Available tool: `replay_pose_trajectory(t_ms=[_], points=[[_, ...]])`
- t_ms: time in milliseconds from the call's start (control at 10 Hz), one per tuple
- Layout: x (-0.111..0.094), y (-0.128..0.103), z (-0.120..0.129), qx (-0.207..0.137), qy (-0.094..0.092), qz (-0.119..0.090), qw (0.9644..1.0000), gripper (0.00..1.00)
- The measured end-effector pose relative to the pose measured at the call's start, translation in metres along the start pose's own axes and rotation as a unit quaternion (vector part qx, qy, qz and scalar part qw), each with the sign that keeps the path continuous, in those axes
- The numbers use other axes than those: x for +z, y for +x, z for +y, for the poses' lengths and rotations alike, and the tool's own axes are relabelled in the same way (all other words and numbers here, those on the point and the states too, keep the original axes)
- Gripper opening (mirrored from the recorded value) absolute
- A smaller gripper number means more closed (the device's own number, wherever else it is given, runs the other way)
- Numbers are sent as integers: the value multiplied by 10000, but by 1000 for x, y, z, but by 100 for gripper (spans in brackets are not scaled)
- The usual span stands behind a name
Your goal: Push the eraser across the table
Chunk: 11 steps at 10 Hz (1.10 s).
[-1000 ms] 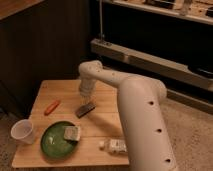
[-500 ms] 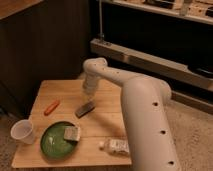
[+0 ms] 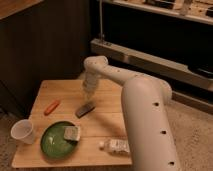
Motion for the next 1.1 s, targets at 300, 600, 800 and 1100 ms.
replay_pose_trajectory(t_ms=[300, 600, 800, 1100], points=[[16, 4, -4, -133, 43, -41, 9999, 0], [25, 10, -11, -410, 15, -49, 9991, 0], [31, 16, -20, -567, 18, -134, 9983, 0], [37, 19, -22, -686, -9, -250, 9973, 0]])
